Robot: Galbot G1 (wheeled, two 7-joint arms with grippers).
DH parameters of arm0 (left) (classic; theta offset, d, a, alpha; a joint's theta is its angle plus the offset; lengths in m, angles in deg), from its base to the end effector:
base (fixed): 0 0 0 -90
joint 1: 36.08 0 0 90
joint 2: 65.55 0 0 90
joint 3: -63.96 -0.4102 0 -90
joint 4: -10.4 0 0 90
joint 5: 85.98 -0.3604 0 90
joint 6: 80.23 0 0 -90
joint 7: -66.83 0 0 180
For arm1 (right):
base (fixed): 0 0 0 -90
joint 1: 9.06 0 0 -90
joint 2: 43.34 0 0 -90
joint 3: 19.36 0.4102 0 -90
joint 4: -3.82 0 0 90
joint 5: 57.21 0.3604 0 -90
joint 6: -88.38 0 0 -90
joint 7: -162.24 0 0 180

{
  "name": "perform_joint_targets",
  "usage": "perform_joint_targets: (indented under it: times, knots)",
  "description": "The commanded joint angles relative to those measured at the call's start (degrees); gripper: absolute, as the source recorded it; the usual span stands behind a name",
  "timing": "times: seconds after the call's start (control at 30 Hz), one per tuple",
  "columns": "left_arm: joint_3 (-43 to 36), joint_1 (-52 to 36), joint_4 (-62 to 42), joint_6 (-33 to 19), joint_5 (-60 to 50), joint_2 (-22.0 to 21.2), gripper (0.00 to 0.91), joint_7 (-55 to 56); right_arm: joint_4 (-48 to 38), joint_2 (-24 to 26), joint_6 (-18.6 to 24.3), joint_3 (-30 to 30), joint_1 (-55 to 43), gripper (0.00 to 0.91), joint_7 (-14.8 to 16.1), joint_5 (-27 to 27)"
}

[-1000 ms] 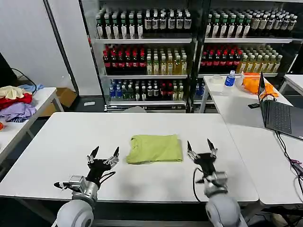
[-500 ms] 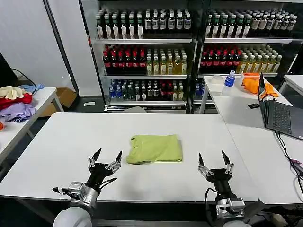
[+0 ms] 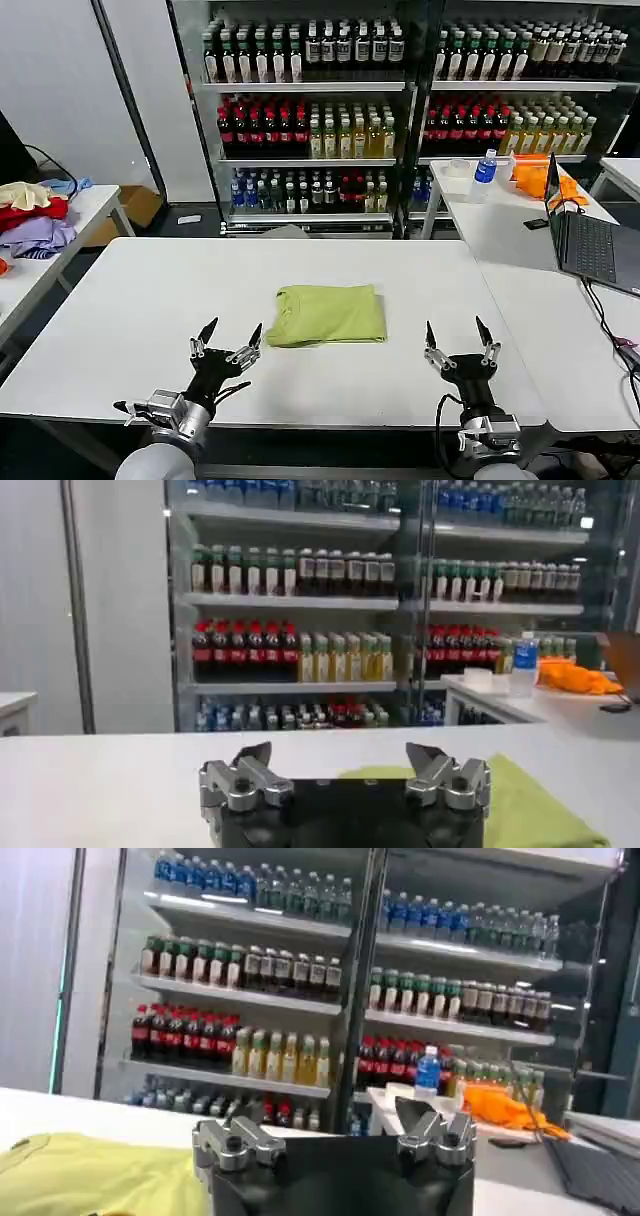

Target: Fold and organize the clothes.

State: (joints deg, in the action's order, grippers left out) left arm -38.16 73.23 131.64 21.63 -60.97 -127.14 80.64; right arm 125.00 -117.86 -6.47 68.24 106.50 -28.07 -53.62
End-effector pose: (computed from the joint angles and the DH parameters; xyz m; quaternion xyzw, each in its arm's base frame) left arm 0.2092 0.0493 -0.3140 -0.0920 -0.9931 0.0051 0.0722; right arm 0.1835 -0.0472 -0.3304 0.0093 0.9967 -0.0806 0.0084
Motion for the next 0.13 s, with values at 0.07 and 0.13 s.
perform_joint_targets:
  times: [0.07, 0.13]
  knots:
    - [-0.10, 0.23, 0.13, 0.07, -0.70, -0.05, 0.907, -0.16, 0.15, 0.49, -0.91, 0.45, -0.88, 0.907, -0.54, -0.58]
    - [-0.02, 0.33, 0.18, 0.07, -0.70, 0.10, 0.907, -0.17, 0.35, 0.60, -1.46, 0.39, -1.01, 0.907, -0.55, -0.48]
